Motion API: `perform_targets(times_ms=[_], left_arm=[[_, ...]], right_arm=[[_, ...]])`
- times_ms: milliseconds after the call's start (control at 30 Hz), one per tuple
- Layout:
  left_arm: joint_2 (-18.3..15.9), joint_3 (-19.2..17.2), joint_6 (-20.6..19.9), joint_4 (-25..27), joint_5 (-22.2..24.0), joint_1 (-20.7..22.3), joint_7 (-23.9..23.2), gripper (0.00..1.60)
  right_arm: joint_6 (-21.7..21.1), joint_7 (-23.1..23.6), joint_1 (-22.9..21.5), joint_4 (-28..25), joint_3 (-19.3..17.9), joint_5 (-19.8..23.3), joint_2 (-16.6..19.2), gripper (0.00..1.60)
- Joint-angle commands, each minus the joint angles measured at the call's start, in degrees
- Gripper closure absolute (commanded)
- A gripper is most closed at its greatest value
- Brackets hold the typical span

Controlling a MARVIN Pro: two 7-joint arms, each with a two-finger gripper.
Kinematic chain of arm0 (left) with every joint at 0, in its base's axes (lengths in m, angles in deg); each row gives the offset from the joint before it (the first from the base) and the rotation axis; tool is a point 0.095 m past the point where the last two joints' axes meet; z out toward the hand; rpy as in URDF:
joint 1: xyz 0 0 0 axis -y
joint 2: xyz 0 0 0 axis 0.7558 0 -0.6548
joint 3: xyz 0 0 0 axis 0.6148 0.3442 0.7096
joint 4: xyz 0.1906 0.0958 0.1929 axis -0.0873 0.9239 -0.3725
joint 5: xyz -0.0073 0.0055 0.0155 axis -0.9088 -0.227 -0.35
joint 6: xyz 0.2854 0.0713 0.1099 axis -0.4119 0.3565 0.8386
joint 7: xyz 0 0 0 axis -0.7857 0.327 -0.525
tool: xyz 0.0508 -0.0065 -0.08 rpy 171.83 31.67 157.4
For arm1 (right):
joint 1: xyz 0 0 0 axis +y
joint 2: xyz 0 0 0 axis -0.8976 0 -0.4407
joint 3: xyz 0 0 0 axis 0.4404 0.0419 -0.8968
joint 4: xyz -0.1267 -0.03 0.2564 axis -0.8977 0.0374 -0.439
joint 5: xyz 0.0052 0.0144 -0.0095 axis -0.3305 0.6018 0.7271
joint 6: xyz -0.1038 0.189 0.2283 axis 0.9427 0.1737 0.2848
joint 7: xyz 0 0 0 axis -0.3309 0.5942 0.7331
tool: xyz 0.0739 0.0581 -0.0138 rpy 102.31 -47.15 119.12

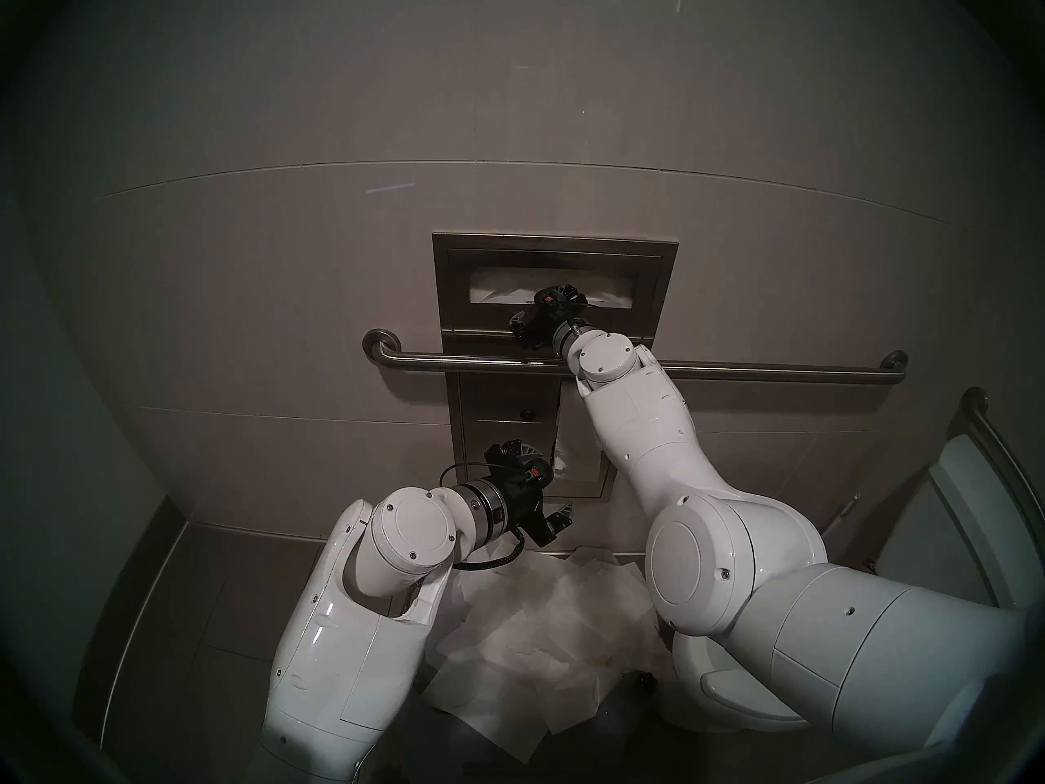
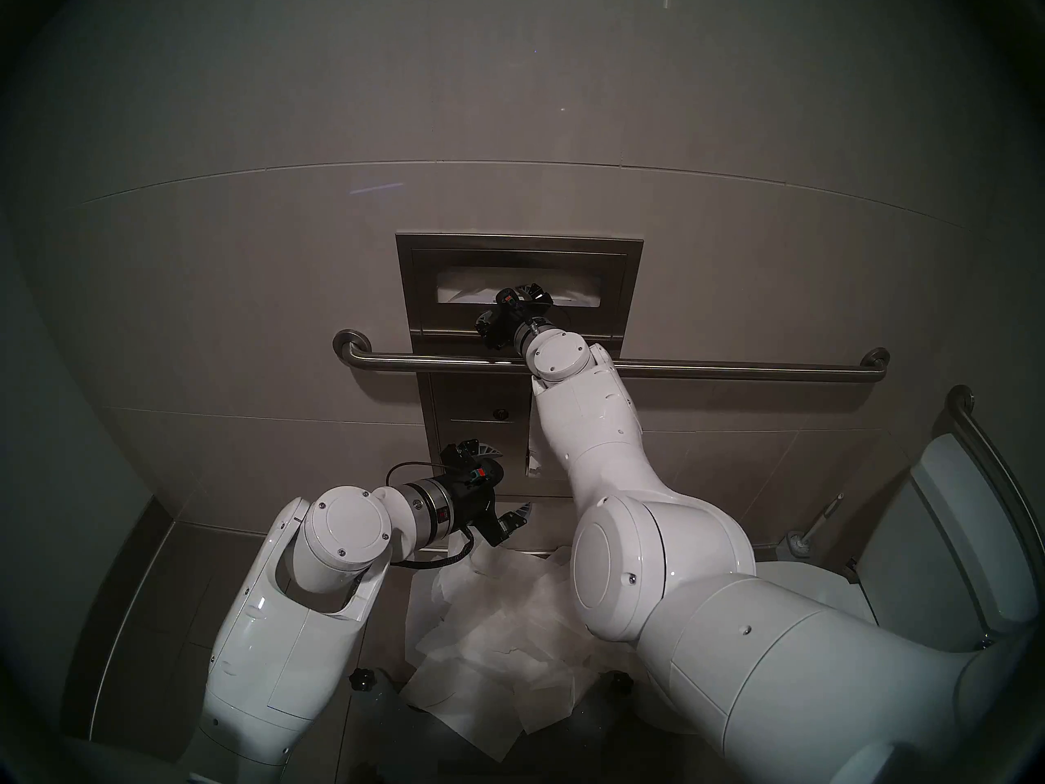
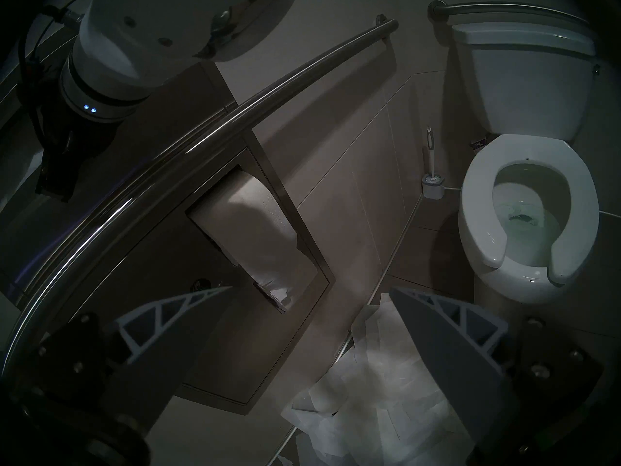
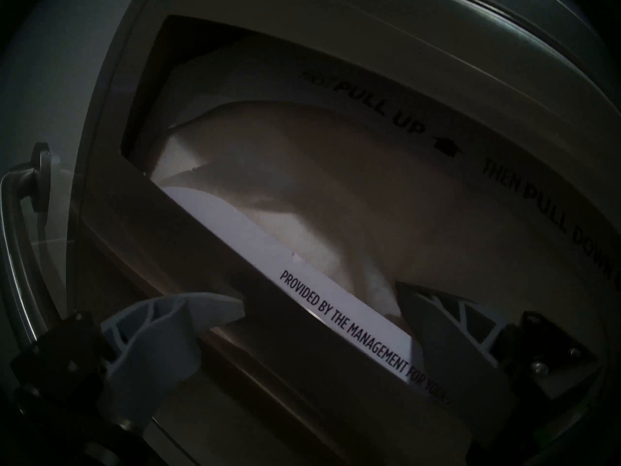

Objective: Take out a toilet seat cover

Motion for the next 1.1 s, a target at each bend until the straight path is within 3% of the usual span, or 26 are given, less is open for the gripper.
perform_targets(times_ms=[0,33,67,100,567,767,1067], left_arm=[[0.4,0.1,0.3,2.0,0.3,1.1,-0.1,0.00],[0.4,0.1,0.3,2.1,0.3,1.1,-0.1,0.00],[0.4,0.1,0.3,2.1,0.3,1.1,-0.1,0.00],[0.4,0.1,0.3,2.1,0.3,1.1,-0.1,0.00],[0.4,0.1,0.3,2.2,0.3,1.1,-0.1,0.00],[0.3,0.1,0.3,2.4,0.3,1.0,-0.2,0.00],[0.3,0.1,0.3,2.3,0.3,1.0,-0.1,0.00]], right_arm=[[0.3,-6.2,-5.8,0.7,-0.2,0.0,-2.4,1.10],[0.5,-6.5,-5.9,0.9,0.1,-0.2,-2.7,1.32],[0.5,-6.5,-5.9,0.9,0.1,-0.2,-2.7,1.32],[0.8,-7.1,-6.1,1.6,0.3,-0.6,-3.0,1.60],[2.4,-12.2,-8.4,5.0,1.3,-2.4,-3.0,1.60],[5.6,-14.7,-7.0,4.0,4.0,-5.1,-3.4,1.60],[10.9,-17.7,-4.0,0.4,11.4,-13.2,-1.6,1.60]])
